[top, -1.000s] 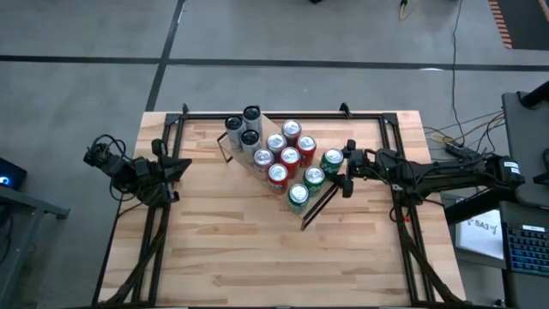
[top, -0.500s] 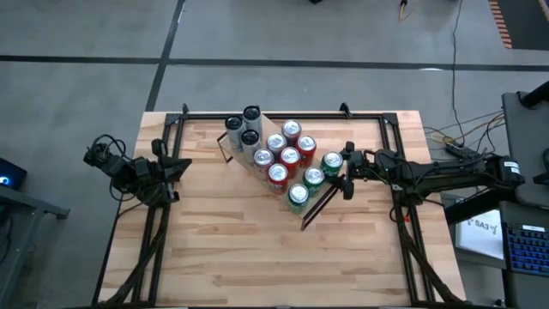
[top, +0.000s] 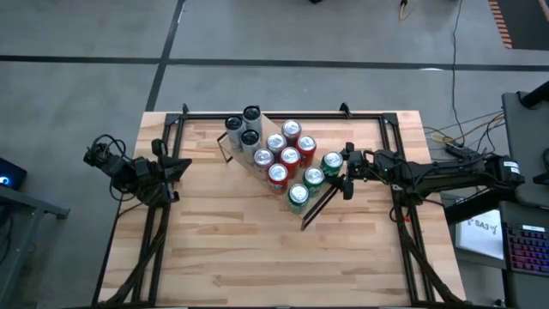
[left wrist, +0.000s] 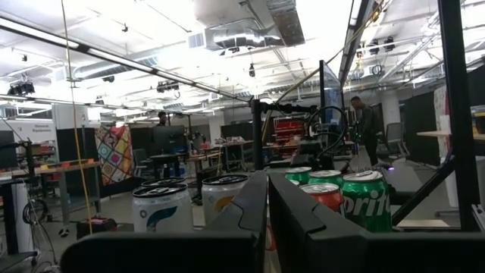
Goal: Place canned beverage on shelf
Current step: Put the green soda can on the shelf aligned with the other green soda can
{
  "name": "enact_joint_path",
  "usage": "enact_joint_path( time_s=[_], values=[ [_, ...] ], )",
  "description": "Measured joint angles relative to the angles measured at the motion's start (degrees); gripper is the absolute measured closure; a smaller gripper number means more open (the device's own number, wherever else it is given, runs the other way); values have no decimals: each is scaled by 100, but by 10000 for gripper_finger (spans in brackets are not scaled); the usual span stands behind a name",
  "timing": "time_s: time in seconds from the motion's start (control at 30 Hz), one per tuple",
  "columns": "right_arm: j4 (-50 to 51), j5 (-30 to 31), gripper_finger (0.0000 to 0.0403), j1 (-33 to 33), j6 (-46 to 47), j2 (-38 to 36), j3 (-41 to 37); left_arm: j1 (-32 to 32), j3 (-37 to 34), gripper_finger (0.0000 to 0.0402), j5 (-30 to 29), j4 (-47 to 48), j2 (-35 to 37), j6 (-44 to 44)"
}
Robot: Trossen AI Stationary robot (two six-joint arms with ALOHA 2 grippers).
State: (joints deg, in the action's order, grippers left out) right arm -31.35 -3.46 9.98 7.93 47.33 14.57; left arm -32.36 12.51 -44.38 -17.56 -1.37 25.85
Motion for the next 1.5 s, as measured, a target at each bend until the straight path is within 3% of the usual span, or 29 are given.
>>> enact_joint_path(
  time_s=[0.37, 0.73, 1.5],
  values=[
    [130, 48, 71, 0, -95, -13, 182, -2, 0, 401, 0, 0, 0, 0],
    [1883, 63, 67, 2, -200, -17, 1134, -2, 0, 401, 0, 2, 0, 0],
    [3781, 54, 64, 2, -421, -31, 2789, -2, 0, 401, 0, 52, 2, 0]
  ],
)
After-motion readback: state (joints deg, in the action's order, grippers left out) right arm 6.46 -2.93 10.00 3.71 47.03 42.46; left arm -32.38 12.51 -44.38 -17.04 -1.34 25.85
